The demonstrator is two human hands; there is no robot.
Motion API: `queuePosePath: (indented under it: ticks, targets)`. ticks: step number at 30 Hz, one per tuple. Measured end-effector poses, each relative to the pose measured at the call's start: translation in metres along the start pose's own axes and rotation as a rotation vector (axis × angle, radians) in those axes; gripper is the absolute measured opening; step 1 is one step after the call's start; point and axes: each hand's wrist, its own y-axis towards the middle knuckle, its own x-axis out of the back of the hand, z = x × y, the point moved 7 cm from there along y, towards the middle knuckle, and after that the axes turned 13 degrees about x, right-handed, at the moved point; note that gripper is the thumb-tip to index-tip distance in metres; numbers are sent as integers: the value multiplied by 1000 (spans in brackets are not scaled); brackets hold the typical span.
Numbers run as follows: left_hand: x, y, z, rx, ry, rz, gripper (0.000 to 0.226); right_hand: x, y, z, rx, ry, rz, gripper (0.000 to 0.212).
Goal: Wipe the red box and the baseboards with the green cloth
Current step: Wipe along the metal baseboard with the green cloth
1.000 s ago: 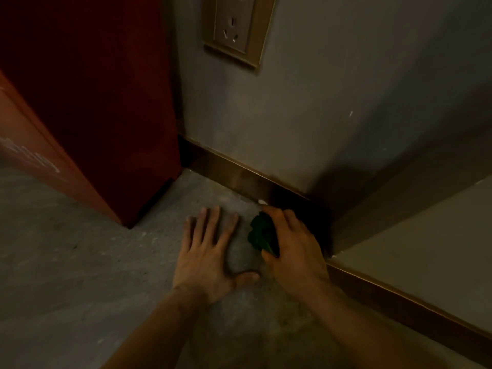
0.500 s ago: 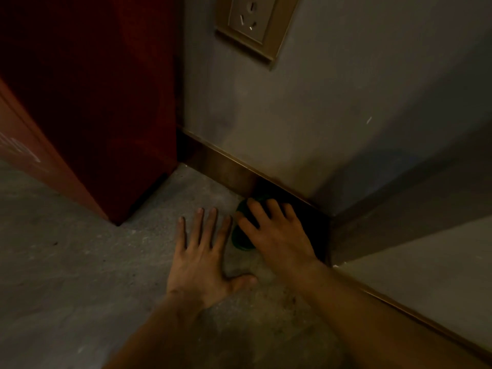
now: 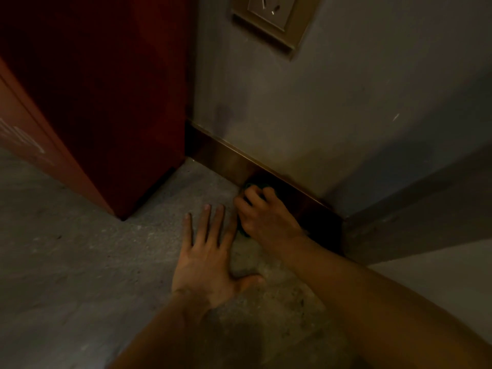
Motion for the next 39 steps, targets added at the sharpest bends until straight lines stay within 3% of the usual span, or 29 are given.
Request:
queuePosePath:
  ticks: [16, 28, 33, 39]
  targets:
    - [2, -2, 1, -2, 18, 10, 123, -6, -36, -2, 70, -36, 348, 19]
    - [4, -2, 2, -8, 4, -1, 122, -19, -57, -8, -129, 148, 567, 23]
    - [2, -3, 2, -6, 23, 8, 123, -23, -57, -19, -201, 345, 638, 39]
    - [2, -1, 1, -11, 17, 1, 123, -8, -67, -28, -311, 668, 547, 49]
